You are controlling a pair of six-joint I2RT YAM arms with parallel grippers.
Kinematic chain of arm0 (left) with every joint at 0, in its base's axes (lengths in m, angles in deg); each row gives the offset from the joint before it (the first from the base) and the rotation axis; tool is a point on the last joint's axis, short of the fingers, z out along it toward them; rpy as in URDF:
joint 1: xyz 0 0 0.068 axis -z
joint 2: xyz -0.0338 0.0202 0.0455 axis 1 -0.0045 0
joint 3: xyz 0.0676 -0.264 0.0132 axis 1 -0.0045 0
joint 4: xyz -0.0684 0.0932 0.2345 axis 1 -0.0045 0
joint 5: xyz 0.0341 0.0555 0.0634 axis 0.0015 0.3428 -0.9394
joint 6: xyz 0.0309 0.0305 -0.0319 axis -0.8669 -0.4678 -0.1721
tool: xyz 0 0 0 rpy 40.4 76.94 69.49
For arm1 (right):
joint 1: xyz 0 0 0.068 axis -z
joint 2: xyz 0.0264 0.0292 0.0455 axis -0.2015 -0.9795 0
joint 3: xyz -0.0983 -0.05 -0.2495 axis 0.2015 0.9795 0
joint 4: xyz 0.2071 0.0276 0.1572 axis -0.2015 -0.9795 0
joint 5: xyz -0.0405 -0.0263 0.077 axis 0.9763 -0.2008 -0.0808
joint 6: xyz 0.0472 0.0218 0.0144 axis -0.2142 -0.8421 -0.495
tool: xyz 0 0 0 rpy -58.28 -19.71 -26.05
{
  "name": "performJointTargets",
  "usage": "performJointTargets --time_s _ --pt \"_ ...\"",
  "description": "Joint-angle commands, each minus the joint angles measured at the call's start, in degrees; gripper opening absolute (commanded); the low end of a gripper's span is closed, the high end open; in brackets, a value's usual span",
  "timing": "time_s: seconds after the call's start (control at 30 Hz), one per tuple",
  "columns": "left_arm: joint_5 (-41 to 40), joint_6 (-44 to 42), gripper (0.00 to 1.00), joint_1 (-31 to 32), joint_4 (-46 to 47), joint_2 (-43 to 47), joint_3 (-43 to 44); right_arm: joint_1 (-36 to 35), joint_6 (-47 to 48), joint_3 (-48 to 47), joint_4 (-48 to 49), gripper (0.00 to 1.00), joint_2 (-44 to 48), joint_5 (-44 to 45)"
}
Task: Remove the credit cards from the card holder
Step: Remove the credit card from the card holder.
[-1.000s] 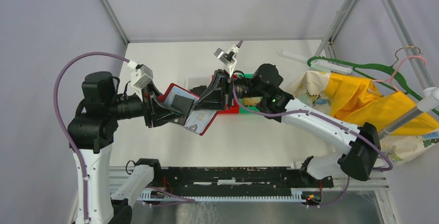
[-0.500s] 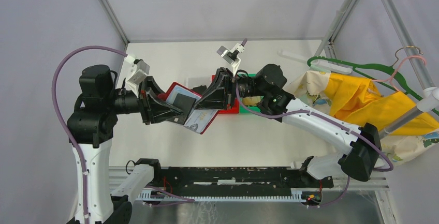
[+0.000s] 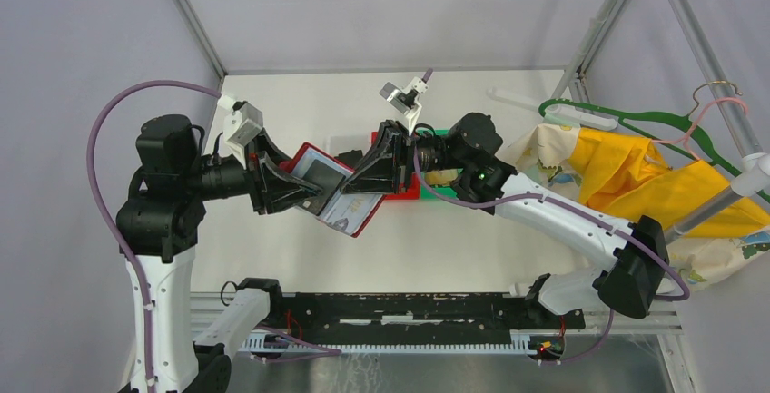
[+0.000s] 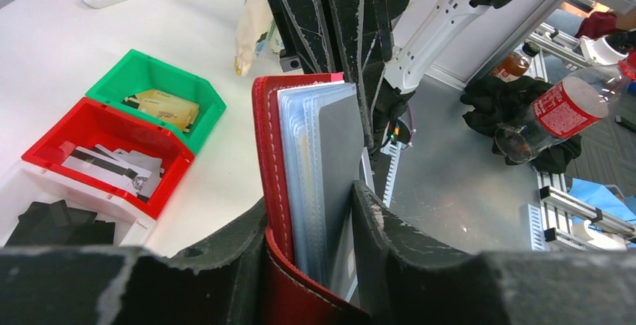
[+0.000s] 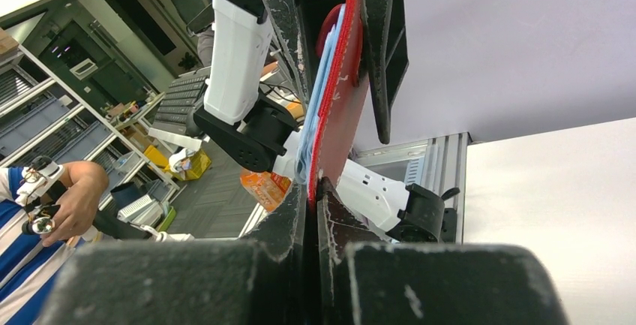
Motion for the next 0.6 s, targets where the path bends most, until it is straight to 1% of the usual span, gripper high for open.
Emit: performJointTargets --time_s 0.0,0.23,0.33,0.4,0.47,0.57 --pt "2.0 1.0 0.40 0.0 3.5 -0.1 1.4 -0.4 -0.2 -0.4 4.3 0.00 1.5 -3.4" --pt "12.9 4.8 0.25 0.0 3.3 -0.6 -1.2 -0.4 -0.9 -2.6 4.9 0.00 -0.2 -2.9" --pt "15.1 5.4 0.19 0.0 3.0 -0.5 -1.8 -0.4 -1.6 -3.7 5.2 0.00 -1.2 -2.9" --pt "14.7 5.4 0.13 0.0 3.3 -0.3 -1.8 -0.1 -1.7 -4.1 5.0 0.08 -1.7 -2.6" --pt "12.8 6.8 0.07 0.0 3.6 -0.1 -1.8 0.7 -2.1 -4.3 4.9 0.12 -1.7 -2.3" --pt "8.4 7.9 0.03 0.0 4.4 0.1 -1.8 3.8 -2.2 -3.2 4.6 0.29 0.1 -0.1"
